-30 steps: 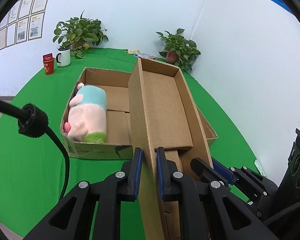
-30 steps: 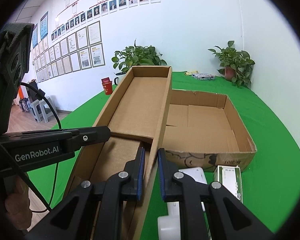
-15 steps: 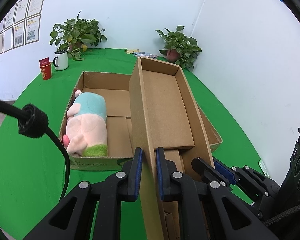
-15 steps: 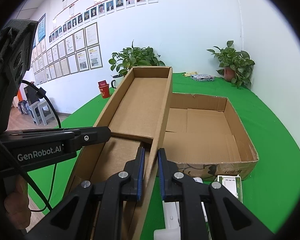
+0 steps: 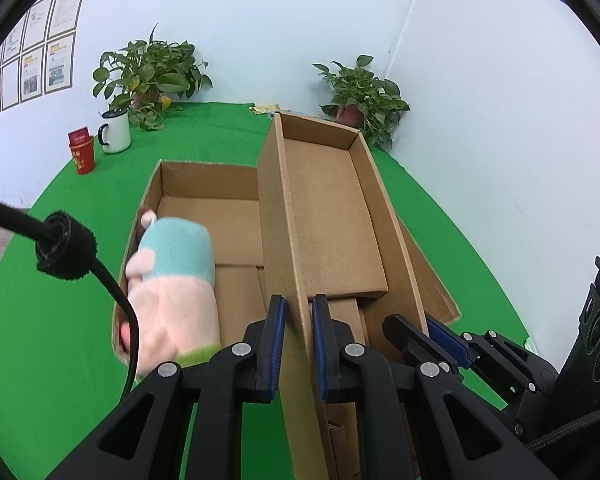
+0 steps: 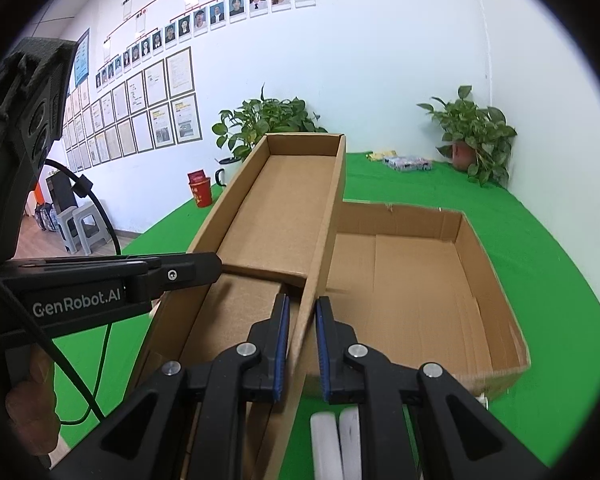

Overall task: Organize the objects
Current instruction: 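Lower the brown tray with both grippers into the large box beside the pig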

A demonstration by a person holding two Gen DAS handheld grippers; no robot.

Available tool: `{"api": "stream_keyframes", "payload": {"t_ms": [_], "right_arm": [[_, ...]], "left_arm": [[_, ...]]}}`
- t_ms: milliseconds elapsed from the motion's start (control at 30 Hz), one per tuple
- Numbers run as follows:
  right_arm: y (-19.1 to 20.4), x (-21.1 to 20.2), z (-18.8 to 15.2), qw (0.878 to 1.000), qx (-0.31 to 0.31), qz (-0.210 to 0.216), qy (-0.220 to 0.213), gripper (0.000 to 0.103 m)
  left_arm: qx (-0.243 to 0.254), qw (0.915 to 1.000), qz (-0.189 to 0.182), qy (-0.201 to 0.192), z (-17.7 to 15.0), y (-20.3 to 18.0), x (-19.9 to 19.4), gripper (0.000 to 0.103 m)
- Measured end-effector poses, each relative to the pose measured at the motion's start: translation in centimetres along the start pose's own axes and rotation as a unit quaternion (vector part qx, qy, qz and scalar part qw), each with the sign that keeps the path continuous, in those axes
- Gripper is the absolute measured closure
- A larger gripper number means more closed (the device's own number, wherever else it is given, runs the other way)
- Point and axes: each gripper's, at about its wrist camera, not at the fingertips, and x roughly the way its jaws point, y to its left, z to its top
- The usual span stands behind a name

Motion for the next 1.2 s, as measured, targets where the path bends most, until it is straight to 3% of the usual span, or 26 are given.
{"api": "stream_keyframes", "payload": {"t_ms": [333,600,900,1200], "right_arm": [[-1.6,4.5,2.6,1.000,-0.011,0.019,-0.005,0.091],[-2.6,8.9,3.2,0.999,0.005,0.030,0.021,0.091],[-3.1,12.7,0.1,0.995,0.031,0.047,0.081,0.090],[-3.0,13.6,-0.7,0.990,0.031,0.056,0.123,0.090]], "left_arm": [[0.023,0.9994,0.027,0.003,5.6,1.5,5.0,0.092],[0.021,0.9973,0.056,0.043,8.5,3.9,11.7,0.093],[0.016,0.9886,0.084,0.124,6.7,6.4,18.7,0.095],[0.031,0.9850,0.099,0.138,4.5,6.4,19.4,0.093]]}}
